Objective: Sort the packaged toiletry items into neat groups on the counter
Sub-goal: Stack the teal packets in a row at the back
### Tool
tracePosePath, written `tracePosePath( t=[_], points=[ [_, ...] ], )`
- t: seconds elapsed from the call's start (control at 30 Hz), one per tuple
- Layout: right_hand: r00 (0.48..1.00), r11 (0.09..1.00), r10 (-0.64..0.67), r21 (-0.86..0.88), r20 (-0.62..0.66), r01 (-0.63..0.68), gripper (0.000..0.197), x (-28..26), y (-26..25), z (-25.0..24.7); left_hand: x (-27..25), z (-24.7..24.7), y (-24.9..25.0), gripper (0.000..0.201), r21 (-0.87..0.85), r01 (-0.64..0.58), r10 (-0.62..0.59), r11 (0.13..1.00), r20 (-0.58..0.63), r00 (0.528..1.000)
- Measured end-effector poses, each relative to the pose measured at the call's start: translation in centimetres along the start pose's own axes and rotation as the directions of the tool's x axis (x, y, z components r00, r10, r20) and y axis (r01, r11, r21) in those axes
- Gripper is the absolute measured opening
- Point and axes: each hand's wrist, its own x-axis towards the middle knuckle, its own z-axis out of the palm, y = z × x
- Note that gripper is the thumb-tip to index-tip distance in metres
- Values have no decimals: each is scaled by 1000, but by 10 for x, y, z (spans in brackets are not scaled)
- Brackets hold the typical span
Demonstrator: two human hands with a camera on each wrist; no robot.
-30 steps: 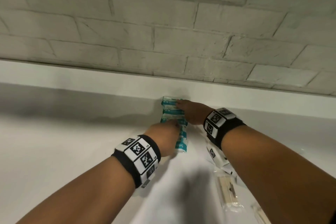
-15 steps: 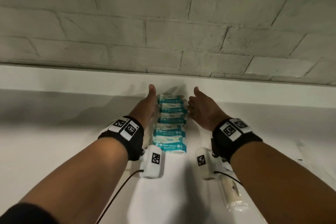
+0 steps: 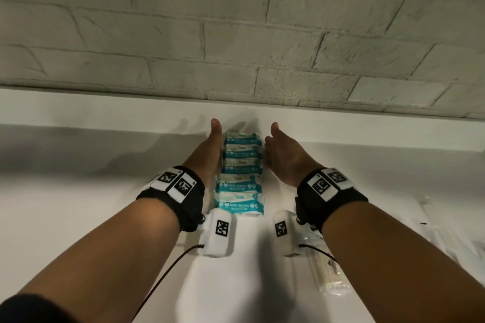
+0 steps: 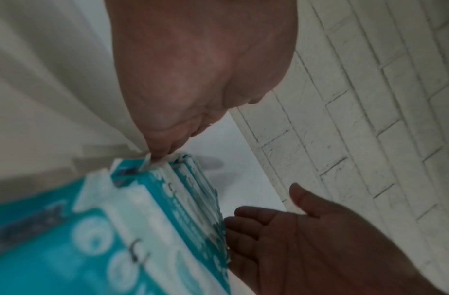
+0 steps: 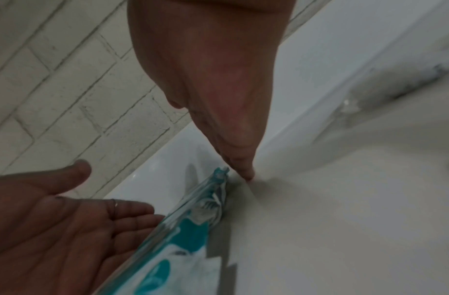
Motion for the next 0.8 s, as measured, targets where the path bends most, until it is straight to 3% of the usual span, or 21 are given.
tracePosePath(
  t=[0.03, 0.1, 0.2, 0.27, 0.37, 0.53, 0.63, 0.7, 0.77, 0.8],
  points=[
    [1000, 999, 13, -31, 0, -13, 50, -5, 1, -3, -5, -1, -1, 78, -15, -3, 3, 1000, -28, 1000],
    [999, 998, 37, -54, 7, -36, 78, -13, 6, -9, -7, -10, -13, 89, -9, 17, -17, 1000, -68, 998],
    [997, 998, 62, -23, 41, -61, 85, -28, 15, -8, -15, -14, -30, 82, -79, 19, -23, 997, -55, 998],
    [992, 993, 112, 39, 61, -115, 82, -35, 21, -5, -24, -4, -35, 70, -163, 28, -33, 986, -29, 999],
    [993, 992, 60, 109, 99, -71, 67, -48, 24, 3, -30, 5, -37, 83, -189, 16, -4, 982, 66, 998],
    [994, 993, 42, 104, 100, -52, 50, -64, 18, 10, -32, 9, -35, 94, -233, 32, -20, 972, 53, 998],
    [993, 980, 35, -200, 116, -11, 23, -73, 15, 9, -48, 11, -23, 87, -163, -32, 24, 986, -51, 998],
    [981, 861, 88, -508, 175, 13, 31, -75, 17, 13, -53, 7, -25, 80, -68, -89, 83, 994, -86, 993],
    [989, 781, 94, -625, 115, -1, 30, -78, 17, 15, -62, 6, -26, 76, -75, -99, 95, 992, -58, 994],
    [992, 805, 83, -593, 94, -11, 25, -80, 18, 15, -61, 4, -32, 75, -70, -92, 88, 993, -59, 994]
  ],
)
